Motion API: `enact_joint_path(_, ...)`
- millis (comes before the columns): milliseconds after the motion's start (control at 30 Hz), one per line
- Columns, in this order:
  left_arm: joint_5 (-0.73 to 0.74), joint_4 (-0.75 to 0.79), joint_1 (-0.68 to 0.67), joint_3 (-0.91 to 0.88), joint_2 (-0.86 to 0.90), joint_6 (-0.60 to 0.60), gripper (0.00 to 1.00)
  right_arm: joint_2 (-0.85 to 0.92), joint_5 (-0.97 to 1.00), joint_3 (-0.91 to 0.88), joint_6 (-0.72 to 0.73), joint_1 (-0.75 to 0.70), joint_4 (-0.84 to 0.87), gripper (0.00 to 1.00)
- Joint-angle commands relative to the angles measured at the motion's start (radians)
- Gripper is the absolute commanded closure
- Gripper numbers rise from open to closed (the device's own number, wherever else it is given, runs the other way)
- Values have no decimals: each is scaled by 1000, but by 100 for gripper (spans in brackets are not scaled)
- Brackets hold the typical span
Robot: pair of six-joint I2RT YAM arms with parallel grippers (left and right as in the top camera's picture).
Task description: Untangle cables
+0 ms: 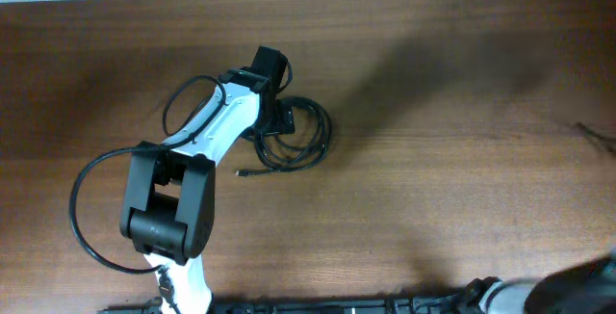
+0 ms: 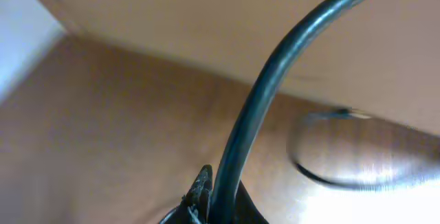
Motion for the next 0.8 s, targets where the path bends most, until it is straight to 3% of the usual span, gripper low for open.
enact_joint_path(0, -6, -1, 3, 16, -28, 5, 1, 144, -159, 8, -34, -14, 3, 96)
enact_joint_path(67, -7, -2, 3, 15, -28, 5, 1, 220, -335, 8, -35, 8, 45, 96)
enact_joint_path(233, -7, -2, 3, 16, -28, 5, 1, 335, -355, 8, -35, 50, 16, 95)
enact_joint_path(267, -7, -2, 3, 16, -28, 5, 1, 335, -356, 8, -35, 49, 6, 58)
enact_joint_path(300, -7, -2, 3, 16, -28, 5, 1, 326, -355, 8, -35, 49, -4, 11)
enact_joint_path(333, -7, -2, 3, 16, -28, 5, 1, 309, -355, 8, -35, 49, -20, 1)
enact_joint_path(500, -7, -1, 3, 16, -28, 5, 1, 109, -355, 8, -11, 49, -132, 1)
enact_joint_path(633, -7, 26, 3, 16, -28, 5, 1, -115, -359, 8, 110, 49, -320, 1)
enact_joint_path(700, -7, 26, 3, 16, -28, 5, 1, -189, -515, 8, 202, 50, -441, 1)
enact_joint_path(767, -7, 26, 3, 16, -28, 5, 1, -205, -674, 8, 202, 65, -547, 1)
